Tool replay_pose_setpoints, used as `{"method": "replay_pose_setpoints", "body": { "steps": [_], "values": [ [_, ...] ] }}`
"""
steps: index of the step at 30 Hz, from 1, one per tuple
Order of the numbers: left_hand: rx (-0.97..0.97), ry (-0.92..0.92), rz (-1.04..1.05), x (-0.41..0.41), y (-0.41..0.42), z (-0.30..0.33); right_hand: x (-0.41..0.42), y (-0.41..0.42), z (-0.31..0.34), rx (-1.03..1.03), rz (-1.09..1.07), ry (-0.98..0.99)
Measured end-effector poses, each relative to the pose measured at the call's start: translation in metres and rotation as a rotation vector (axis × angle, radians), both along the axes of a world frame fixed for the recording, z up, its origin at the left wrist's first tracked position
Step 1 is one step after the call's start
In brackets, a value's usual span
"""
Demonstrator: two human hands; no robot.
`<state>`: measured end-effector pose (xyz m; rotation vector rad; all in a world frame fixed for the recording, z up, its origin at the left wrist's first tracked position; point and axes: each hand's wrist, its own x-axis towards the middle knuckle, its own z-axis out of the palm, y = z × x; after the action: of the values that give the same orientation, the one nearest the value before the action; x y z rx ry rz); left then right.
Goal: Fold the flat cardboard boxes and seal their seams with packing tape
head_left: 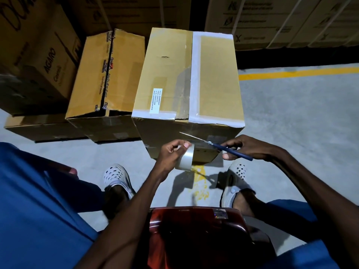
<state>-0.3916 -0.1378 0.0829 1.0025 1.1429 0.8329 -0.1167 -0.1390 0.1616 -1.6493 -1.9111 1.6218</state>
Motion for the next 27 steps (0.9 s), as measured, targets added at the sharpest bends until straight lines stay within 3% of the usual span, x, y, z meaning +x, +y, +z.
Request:
{"method": "replay_pose_setpoints", "body": {
  "steps": [10, 17, 20, 23, 27],
  "values": [
    [-0.055, 0.006, -0.015, -0.001, 0.002, 0.011, -0.004, 0.004, -0.004, -0.024, -0.073, 0.057],
    [-0.077, 0.187, -0.153, -0.035, -0.007, -0.003, -0.017, 0.003, 0.036, -0.028, 0.160, 0.000],
    [-0.094, 0.192, -0.121, -0.047, -0.007, -0.006, -0.027, 0.016, 0.052, 0.179, 0.020, 0.054],
    [-0.111, 0.196, -0.075, -0.052, -0.005, -0.008, -0.049, 0.035, 0.049, 0.577, -0.203, -0.001],
    [-0.099, 0.193, -0.069, -0.053, -0.006, -0.006, -0.080, 0.060, 0.026, 0.758, -0.155, -0.079]
  ]
}}
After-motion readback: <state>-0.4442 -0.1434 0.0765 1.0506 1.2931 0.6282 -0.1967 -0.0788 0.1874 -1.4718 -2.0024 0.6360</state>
